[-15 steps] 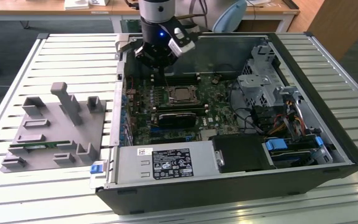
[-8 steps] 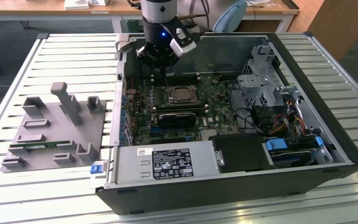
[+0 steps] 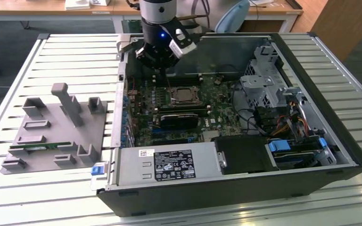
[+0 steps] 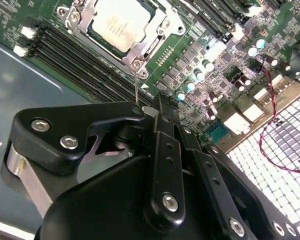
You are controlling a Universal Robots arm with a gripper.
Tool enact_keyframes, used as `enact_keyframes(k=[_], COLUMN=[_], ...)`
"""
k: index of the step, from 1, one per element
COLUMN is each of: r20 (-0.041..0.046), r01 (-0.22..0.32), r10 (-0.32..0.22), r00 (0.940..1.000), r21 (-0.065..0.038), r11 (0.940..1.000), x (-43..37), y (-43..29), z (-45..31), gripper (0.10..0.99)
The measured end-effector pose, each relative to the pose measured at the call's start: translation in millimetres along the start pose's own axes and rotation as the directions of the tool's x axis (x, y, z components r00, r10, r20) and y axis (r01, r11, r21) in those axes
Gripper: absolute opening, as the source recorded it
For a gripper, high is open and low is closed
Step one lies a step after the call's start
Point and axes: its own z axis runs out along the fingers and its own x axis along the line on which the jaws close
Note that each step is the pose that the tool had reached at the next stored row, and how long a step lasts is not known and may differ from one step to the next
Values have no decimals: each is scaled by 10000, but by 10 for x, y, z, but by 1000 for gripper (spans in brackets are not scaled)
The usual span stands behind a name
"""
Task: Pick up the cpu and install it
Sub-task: 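Install the first cpu locking lever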
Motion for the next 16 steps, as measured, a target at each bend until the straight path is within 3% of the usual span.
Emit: enact_keyframes(k=[7,16], r20=[-2,-1], r01=[1,-36], r10=[-1,36], r00=[10000,10000], r21=[1,2], r11=[10000,10000], x=[-22,-262], y=[101,72], z=[7,18], gripper=[106,106])
